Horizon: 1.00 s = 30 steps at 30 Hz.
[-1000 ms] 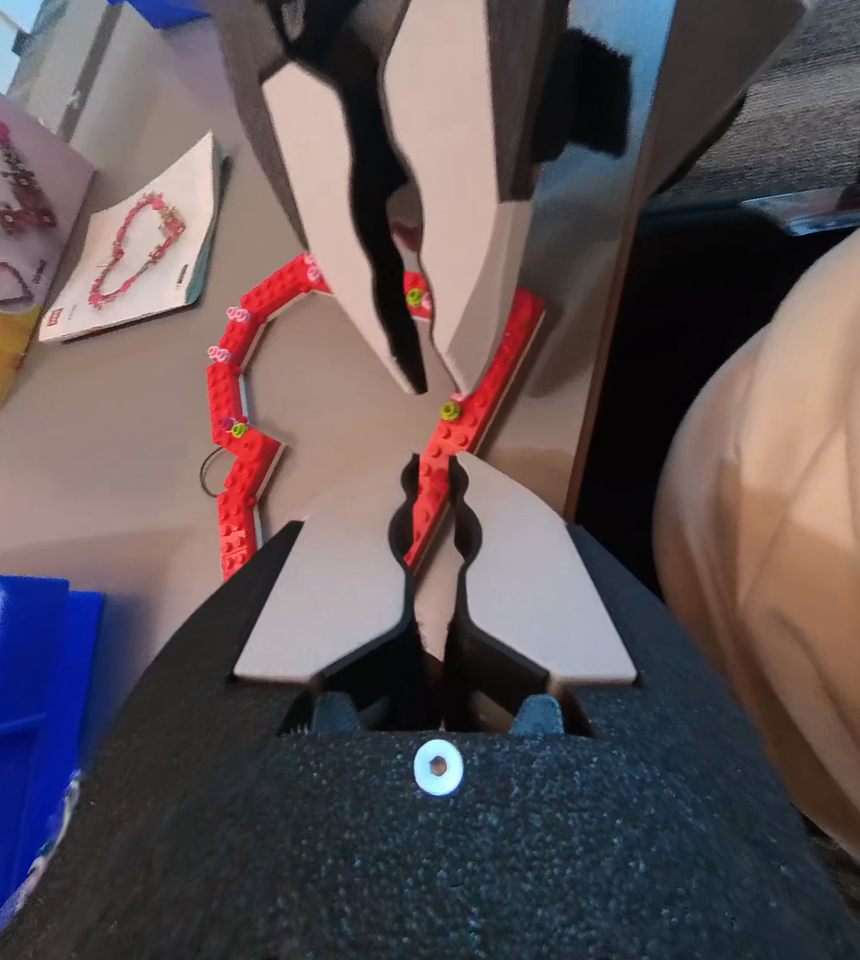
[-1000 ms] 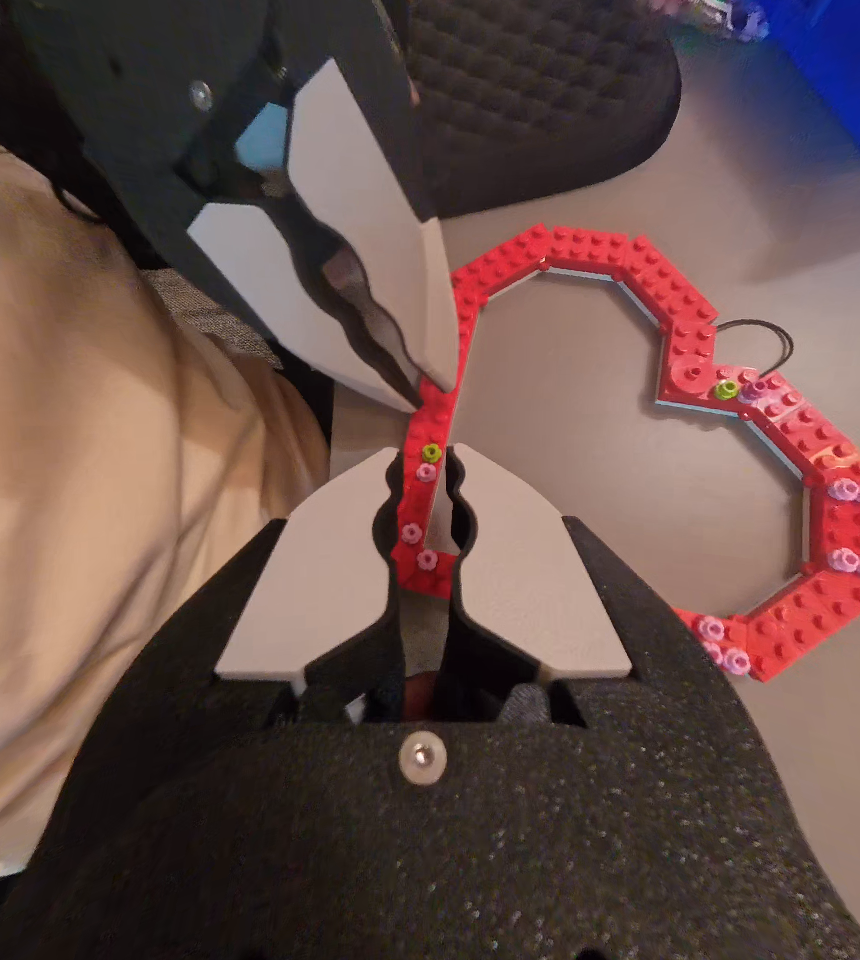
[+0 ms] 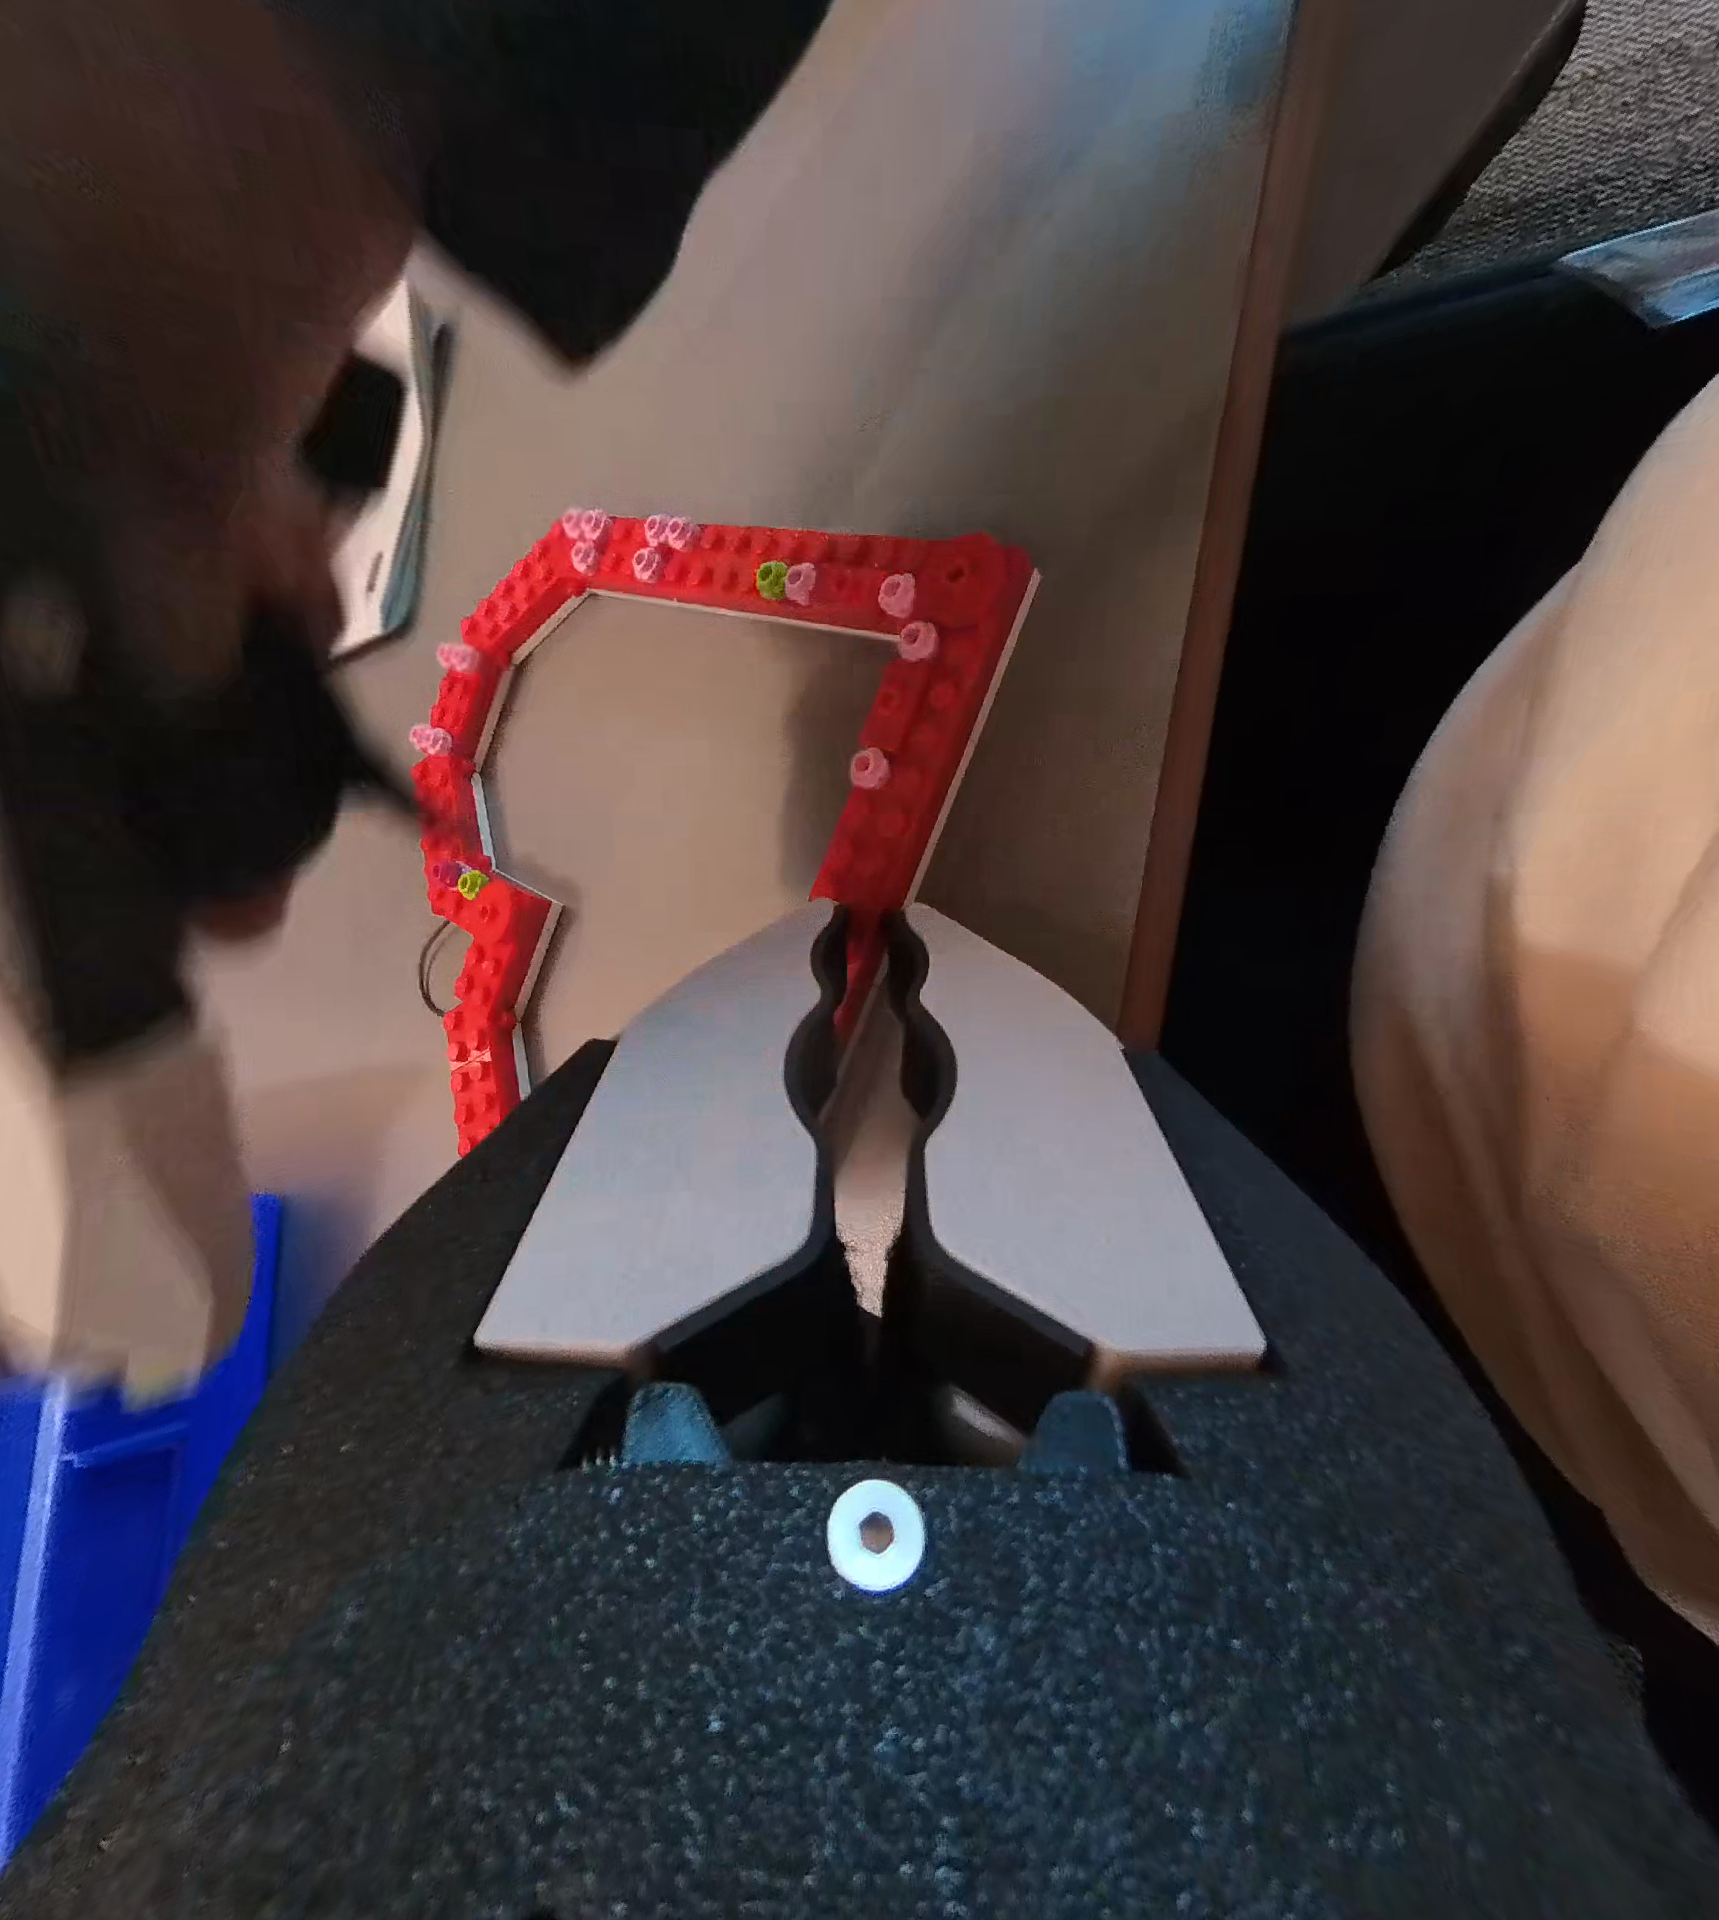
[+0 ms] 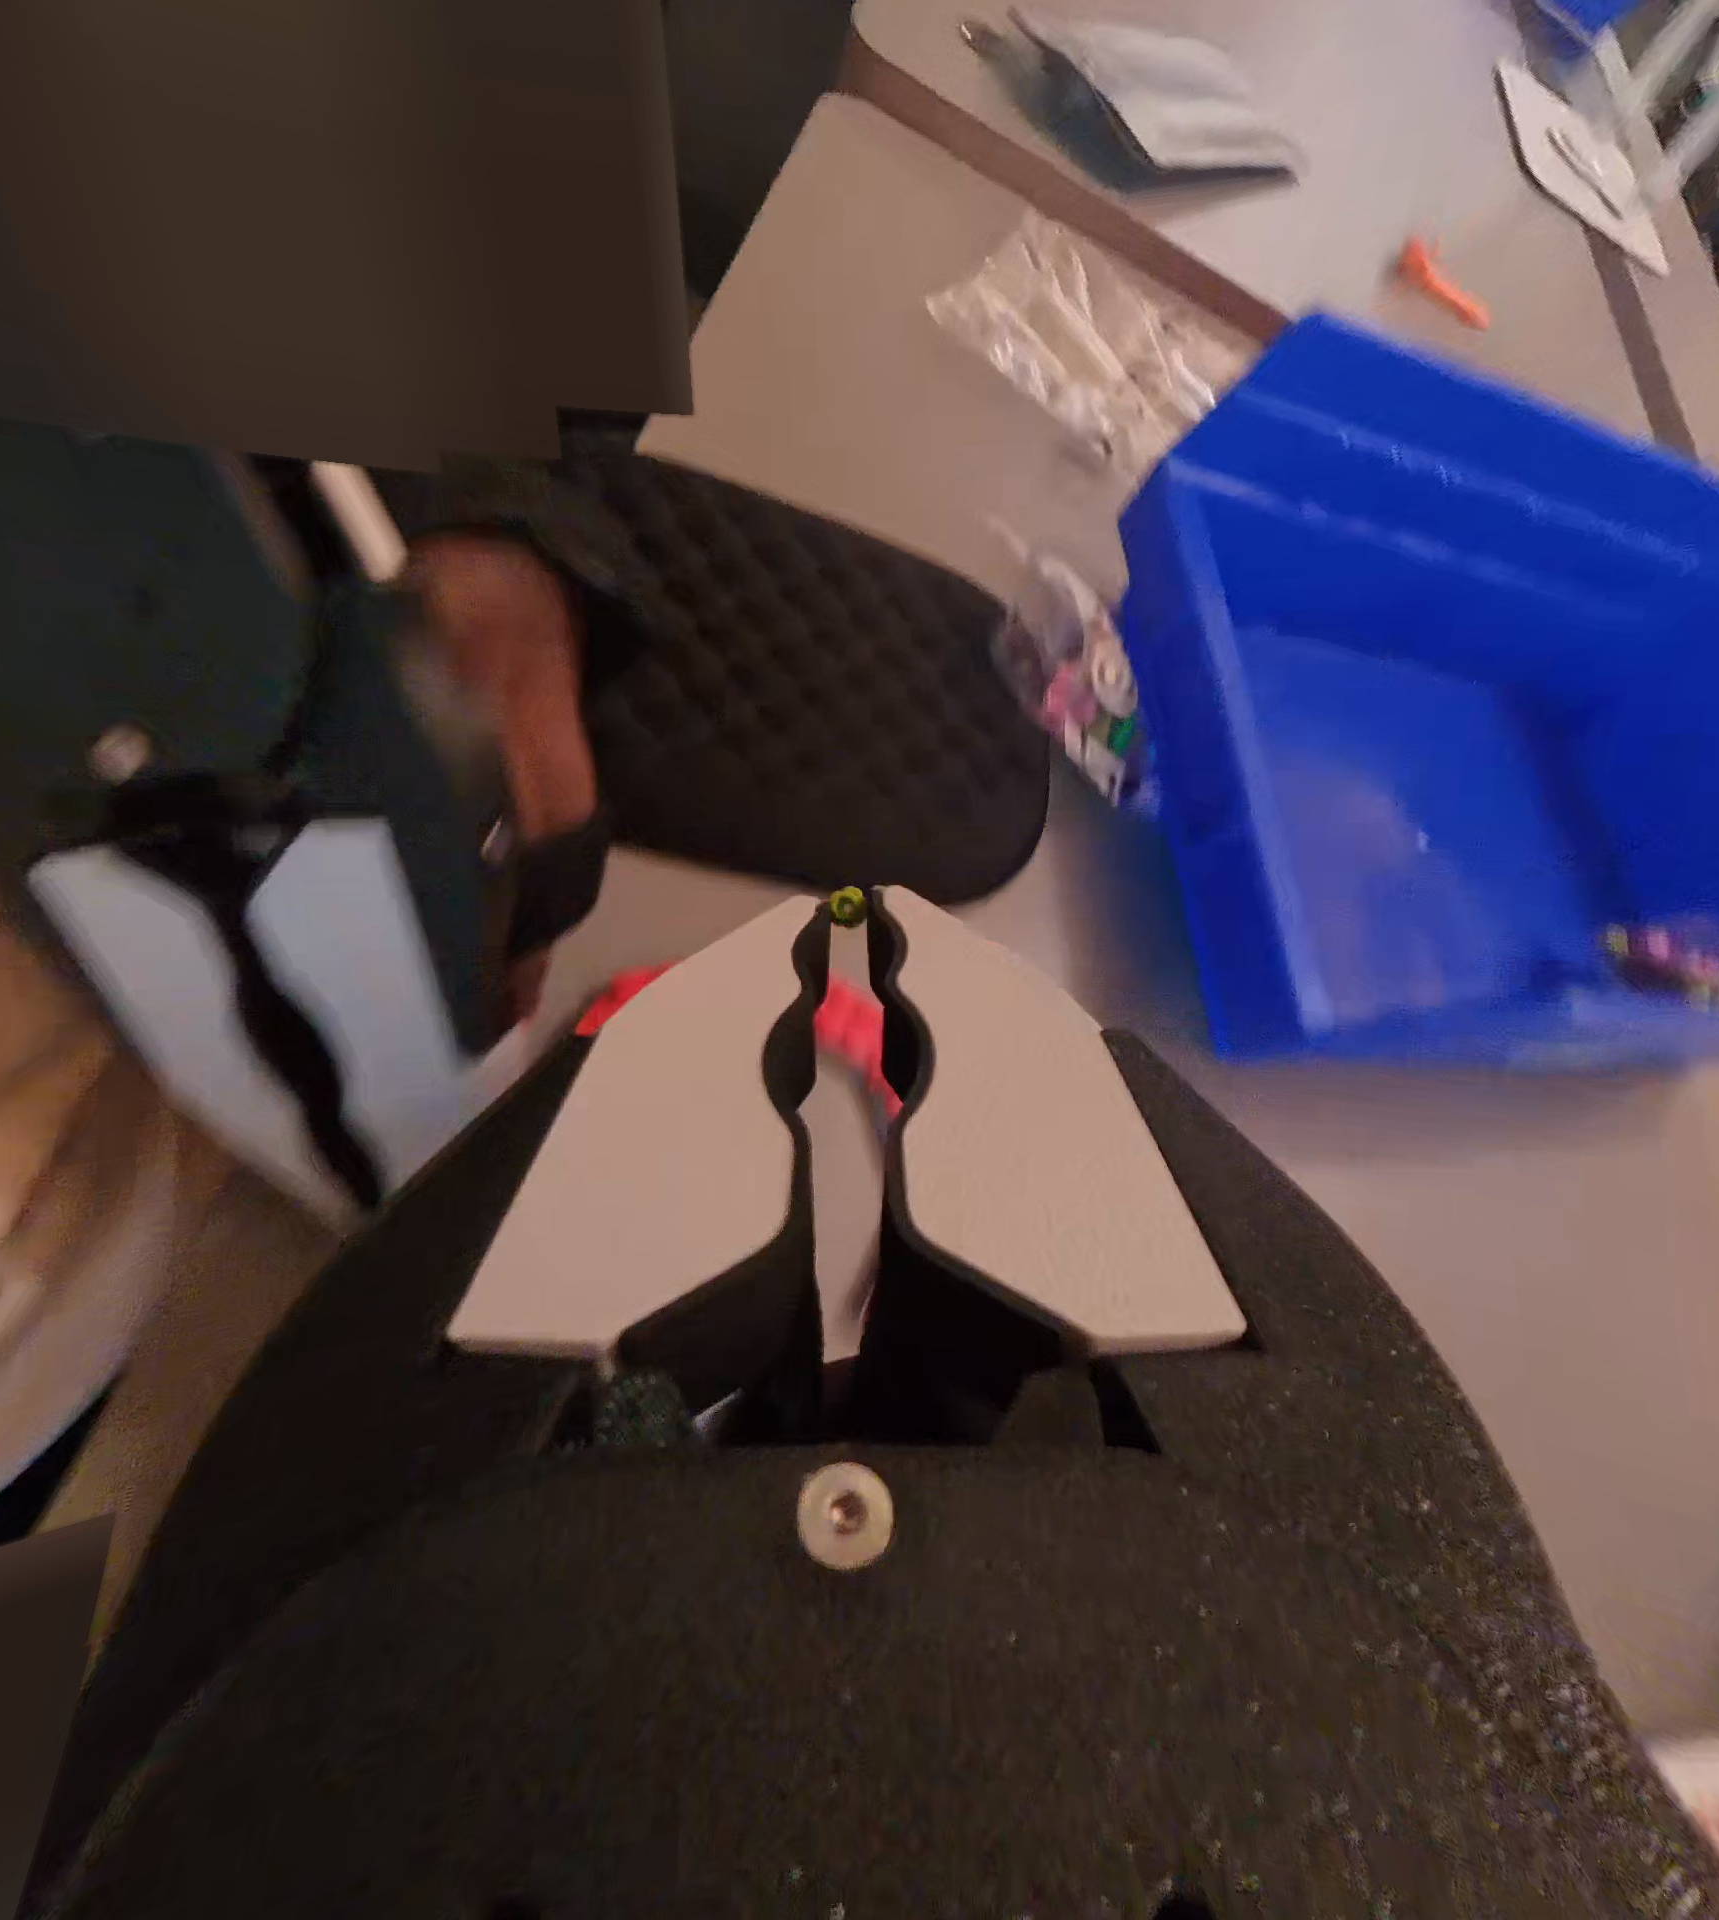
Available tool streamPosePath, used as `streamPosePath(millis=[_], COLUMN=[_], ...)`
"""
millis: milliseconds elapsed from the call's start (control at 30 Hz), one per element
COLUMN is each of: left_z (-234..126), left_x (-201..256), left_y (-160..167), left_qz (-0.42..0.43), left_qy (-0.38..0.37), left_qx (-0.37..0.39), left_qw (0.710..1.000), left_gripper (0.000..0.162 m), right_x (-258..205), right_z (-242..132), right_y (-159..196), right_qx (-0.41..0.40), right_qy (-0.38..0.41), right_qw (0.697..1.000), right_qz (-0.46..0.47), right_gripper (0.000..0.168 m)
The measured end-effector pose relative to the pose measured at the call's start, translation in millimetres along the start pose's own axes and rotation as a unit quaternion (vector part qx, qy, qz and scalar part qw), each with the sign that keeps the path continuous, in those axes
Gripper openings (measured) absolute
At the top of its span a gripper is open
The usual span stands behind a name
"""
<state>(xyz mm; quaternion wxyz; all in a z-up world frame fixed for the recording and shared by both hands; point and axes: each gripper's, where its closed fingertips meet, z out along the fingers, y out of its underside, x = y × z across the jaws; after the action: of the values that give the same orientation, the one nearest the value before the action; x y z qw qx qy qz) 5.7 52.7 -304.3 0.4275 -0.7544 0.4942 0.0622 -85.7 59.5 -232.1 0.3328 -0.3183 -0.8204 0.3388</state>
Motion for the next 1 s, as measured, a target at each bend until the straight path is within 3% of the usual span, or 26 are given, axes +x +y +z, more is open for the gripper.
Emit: streamPosePath(millis=[33, 167, 300, 567, 1000], left_z=[0, 0, 0, 0, 0], left_x=[0, 0, 0, 0, -1], left_y=[0, 0, 0, 0, 0], left_qz=[-0.001, -0.002, 0.006, 0.006, 0.010], left_qy=[0.001, 0.003, -0.005, -0.005, -0.010], left_qx=[0.000, 0.000, -0.001, -0.001, -0.004], left_qw=[1.000, 1.000, 1.000, 1.000, 1.000], left_gripper=[0.007, 0.007, 0.007, 0.007, 0.007], right_x=[6, 43, 59, 64, 73], right_z=[17, 78, 108, 114, 115], right_y=[-9, -20, -19, -17, -15], right_qx=[0.002, -0.027, -0.049, -0.063, -0.074], right_qy=[-0.006, 0.021, 0.036, 0.063, 0.080], right_qw=[1.000, 0.997, 0.992, 0.986, 0.988], right_qz=[-0.017, -0.069, -0.107, -0.142, -0.107], right_gripper=[0.007, 0.007, 0.007, 0.019, 0.029])
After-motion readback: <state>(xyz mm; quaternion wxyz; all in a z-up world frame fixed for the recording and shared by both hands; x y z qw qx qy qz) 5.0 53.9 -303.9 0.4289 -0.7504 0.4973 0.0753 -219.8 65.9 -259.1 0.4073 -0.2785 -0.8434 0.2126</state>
